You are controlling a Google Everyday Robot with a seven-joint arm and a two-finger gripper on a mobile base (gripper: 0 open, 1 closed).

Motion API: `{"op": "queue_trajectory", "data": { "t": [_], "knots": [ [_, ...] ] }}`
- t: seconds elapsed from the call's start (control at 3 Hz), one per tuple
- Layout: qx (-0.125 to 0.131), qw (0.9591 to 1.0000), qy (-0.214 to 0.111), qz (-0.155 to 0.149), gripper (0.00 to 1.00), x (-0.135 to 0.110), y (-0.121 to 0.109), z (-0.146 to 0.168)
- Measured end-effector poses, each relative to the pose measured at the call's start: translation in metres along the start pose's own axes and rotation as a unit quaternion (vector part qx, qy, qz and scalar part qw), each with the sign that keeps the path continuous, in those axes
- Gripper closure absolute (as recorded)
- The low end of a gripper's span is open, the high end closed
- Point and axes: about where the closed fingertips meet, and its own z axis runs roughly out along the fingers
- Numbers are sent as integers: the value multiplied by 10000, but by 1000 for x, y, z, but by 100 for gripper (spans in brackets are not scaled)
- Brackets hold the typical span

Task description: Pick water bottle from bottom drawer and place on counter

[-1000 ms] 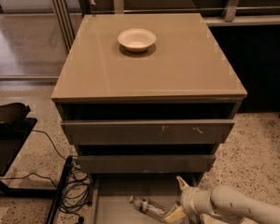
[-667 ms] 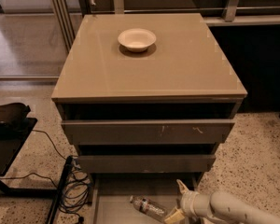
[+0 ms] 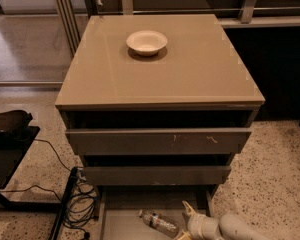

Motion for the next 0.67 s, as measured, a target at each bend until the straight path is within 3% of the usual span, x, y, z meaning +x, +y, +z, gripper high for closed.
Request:
{"op": "queue_trajectory", "data": {
  "t": [0.67],
  "knots": [
    [-252, 9988, 150, -388, 0, 27, 16, 63]
  ]
}}
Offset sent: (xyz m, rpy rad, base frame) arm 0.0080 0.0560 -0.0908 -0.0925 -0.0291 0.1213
